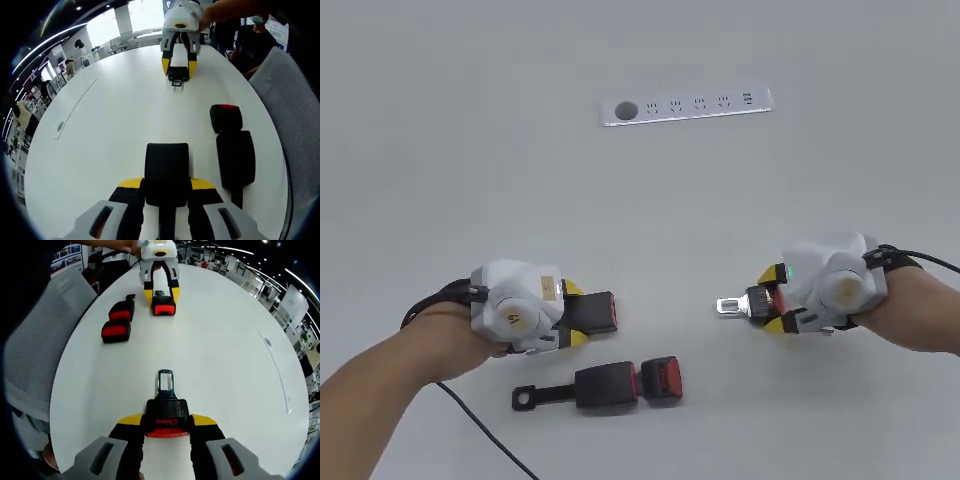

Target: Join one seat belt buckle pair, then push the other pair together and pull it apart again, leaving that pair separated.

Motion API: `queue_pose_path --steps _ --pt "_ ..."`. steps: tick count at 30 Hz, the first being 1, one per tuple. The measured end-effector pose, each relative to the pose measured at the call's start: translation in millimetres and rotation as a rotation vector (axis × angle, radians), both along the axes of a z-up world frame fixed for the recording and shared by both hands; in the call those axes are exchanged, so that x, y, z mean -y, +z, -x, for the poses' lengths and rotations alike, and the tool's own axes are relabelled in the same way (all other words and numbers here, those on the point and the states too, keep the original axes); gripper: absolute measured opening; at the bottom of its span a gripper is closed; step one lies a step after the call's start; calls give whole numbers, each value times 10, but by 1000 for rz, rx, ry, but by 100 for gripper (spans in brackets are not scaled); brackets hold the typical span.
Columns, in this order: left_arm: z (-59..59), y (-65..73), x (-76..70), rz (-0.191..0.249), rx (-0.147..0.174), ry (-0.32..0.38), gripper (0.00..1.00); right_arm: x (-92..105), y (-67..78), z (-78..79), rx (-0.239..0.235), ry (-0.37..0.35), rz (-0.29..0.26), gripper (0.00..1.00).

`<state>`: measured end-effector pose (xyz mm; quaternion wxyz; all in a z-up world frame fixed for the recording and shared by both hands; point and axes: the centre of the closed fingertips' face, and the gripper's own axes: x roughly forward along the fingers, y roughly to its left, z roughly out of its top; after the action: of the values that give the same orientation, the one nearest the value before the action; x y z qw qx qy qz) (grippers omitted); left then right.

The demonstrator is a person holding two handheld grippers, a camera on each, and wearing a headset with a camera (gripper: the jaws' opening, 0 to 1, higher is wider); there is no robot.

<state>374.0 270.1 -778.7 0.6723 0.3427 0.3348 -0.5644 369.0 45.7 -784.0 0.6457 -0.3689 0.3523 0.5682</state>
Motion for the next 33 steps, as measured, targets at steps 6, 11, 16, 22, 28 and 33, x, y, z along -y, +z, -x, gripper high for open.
queue_pose_path --steps 6,11,16,22,28,33 --pt "-81 5 -24 7 12 37 41 -6 3 -18 19 -34 3 35" --pt "-93 59 -51 33 16 87 51 -23 25 4 30 -99 -15 43" --pt "8 225 -103 66 40 129 54 -52 165 71 53 -205 -81 48" --pt "172 451 -262 160 81 279 69 -97 354 313 63 -301 -168 58" --pt "502 483 -488 152 77 340 82 -90 476 533 70 -399 -221 68" --pt "731 578 -602 175 94 429 89 -97 601 700 76 -483 -274 82"
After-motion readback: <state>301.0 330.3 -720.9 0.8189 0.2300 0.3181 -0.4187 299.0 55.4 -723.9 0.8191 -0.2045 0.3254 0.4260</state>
